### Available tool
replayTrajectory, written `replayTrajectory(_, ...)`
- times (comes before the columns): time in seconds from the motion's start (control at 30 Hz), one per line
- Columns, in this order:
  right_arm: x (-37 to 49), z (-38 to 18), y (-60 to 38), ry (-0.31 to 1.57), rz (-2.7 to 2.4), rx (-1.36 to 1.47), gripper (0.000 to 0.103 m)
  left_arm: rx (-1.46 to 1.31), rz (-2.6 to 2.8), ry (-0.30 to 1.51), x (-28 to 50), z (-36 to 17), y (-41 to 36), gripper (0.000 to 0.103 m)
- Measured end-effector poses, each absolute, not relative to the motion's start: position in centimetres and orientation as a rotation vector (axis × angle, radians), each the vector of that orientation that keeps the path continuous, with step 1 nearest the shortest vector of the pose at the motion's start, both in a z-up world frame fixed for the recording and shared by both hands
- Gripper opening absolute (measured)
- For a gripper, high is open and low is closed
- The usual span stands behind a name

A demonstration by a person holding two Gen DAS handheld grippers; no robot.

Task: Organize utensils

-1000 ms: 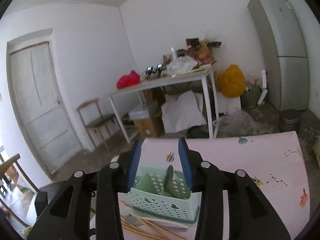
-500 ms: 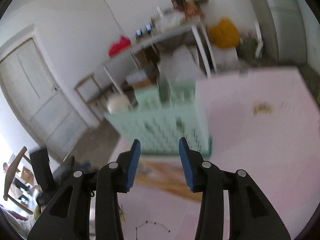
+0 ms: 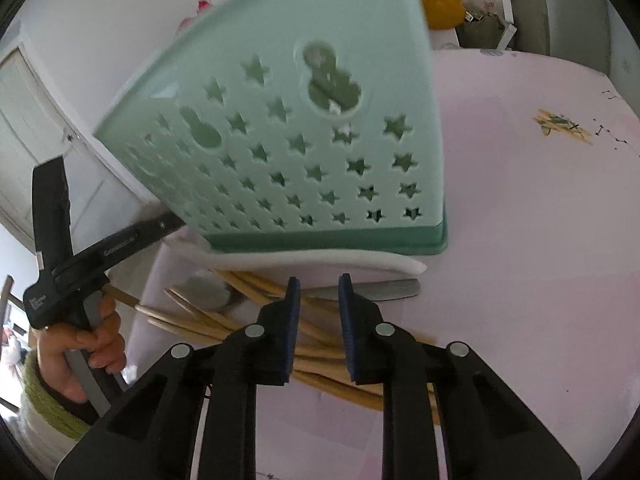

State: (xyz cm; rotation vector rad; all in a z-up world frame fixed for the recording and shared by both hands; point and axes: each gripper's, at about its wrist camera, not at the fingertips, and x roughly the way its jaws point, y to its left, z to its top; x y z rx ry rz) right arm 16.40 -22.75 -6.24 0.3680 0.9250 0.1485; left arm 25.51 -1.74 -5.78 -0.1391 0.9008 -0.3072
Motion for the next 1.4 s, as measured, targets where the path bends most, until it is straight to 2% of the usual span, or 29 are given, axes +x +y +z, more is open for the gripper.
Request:
replayTrajectory(0.2, 16.2, -6.5, -22.4, 0.935, 0.144, 0.328, 0.017, -0.115, -0.344, 0.915, 24.4, -5.9, -2.3, 0.01)
replayTrajectory(0.93, 10.7, -8.0, -25.7, 0.957, 0.089, 0.339, 0.017, -0.136, -0.454, 0.938, 16.6, -5.9, -3.5, 0.009)
replayTrajectory(1.4, 11.2, -6.7, -25.3, 0.945, 0.103, 0.337, 0.017, -0.135, -0.522, 0.941, 14.3, -5.1, -2.8, 0.009)
